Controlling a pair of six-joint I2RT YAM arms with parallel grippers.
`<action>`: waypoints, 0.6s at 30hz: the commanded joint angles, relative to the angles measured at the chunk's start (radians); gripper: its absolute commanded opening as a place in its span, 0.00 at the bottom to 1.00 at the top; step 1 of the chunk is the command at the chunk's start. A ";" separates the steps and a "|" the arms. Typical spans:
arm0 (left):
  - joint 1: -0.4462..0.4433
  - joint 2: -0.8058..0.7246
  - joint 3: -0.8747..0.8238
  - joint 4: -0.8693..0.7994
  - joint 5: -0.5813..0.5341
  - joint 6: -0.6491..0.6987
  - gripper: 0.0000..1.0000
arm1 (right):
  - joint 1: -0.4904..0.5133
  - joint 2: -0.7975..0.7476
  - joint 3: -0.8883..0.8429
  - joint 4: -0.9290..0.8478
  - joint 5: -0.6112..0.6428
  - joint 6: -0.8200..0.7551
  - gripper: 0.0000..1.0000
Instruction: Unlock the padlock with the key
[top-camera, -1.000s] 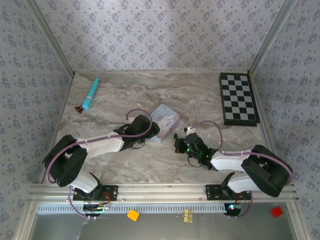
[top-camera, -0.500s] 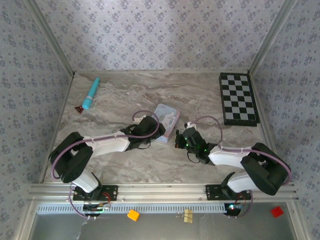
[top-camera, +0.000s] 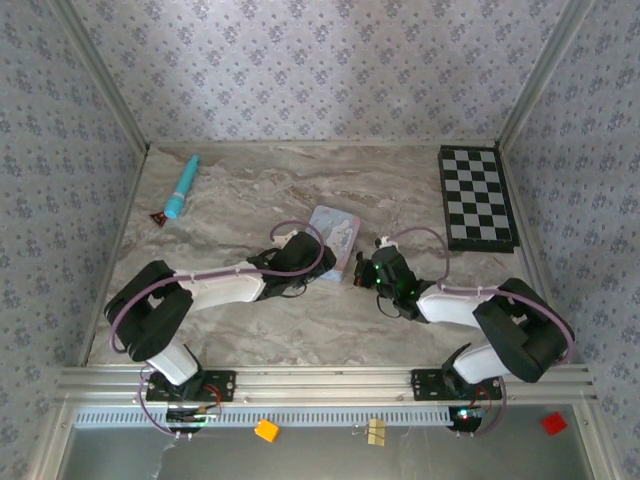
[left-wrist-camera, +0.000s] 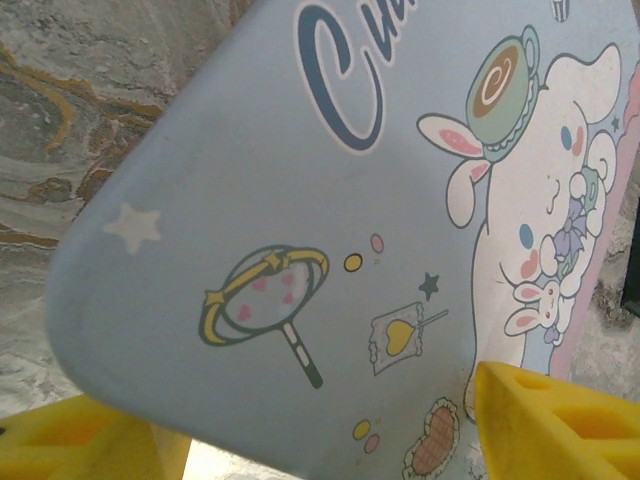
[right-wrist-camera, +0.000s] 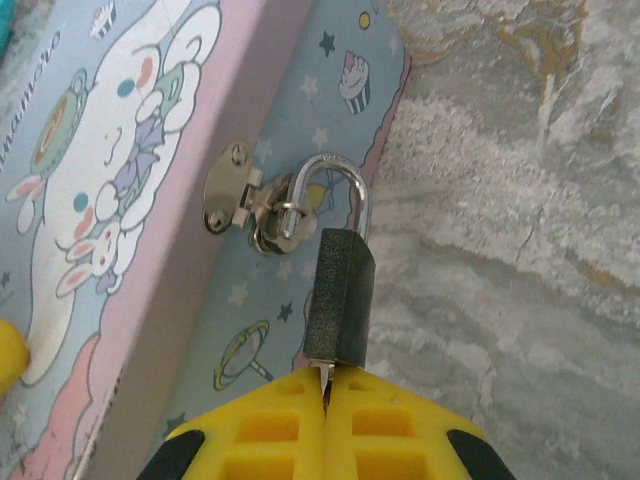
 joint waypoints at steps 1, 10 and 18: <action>-0.020 0.055 -0.012 -0.097 0.046 0.003 0.71 | -0.037 0.018 0.000 0.149 -0.041 0.028 0.00; -0.026 0.073 -0.009 -0.089 0.049 -0.004 0.70 | -0.066 0.081 0.027 0.206 -0.075 0.062 0.00; 0.009 0.044 -0.027 -0.114 0.014 0.011 0.70 | -0.117 -0.023 -0.062 0.159 -0.064 0.009 0.00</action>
